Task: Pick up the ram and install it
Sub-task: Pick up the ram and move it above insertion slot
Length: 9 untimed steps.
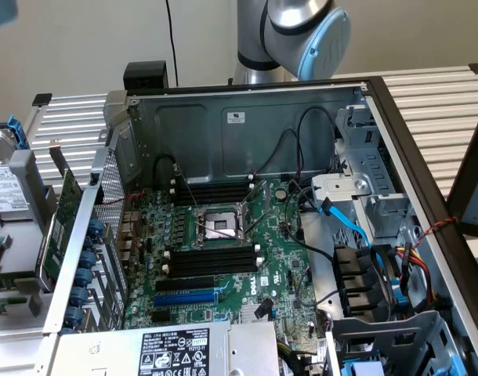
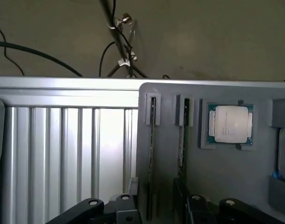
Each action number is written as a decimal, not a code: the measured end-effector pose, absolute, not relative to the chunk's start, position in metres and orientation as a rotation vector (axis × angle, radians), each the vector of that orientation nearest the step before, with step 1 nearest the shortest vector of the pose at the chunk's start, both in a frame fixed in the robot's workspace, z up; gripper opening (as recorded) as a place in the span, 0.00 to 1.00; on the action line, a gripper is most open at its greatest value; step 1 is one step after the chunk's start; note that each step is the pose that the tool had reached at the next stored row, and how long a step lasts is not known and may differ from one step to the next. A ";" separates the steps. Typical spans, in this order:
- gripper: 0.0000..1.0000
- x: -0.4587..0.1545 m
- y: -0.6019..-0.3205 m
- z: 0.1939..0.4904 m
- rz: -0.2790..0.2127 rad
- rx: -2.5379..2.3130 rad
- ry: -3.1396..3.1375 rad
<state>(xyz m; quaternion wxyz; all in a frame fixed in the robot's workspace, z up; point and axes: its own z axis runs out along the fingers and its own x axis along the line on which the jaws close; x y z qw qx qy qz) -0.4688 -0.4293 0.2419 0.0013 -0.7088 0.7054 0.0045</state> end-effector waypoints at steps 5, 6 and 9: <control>0.42 -0.469 -0.434 0.233 0.005 -2.221 2.210; 0.42 -0.469 -0.434 0.232 0.005 -2.220 2.210; 0.42 -0.467 -0.434 0.226 0.005 -2.220 2.209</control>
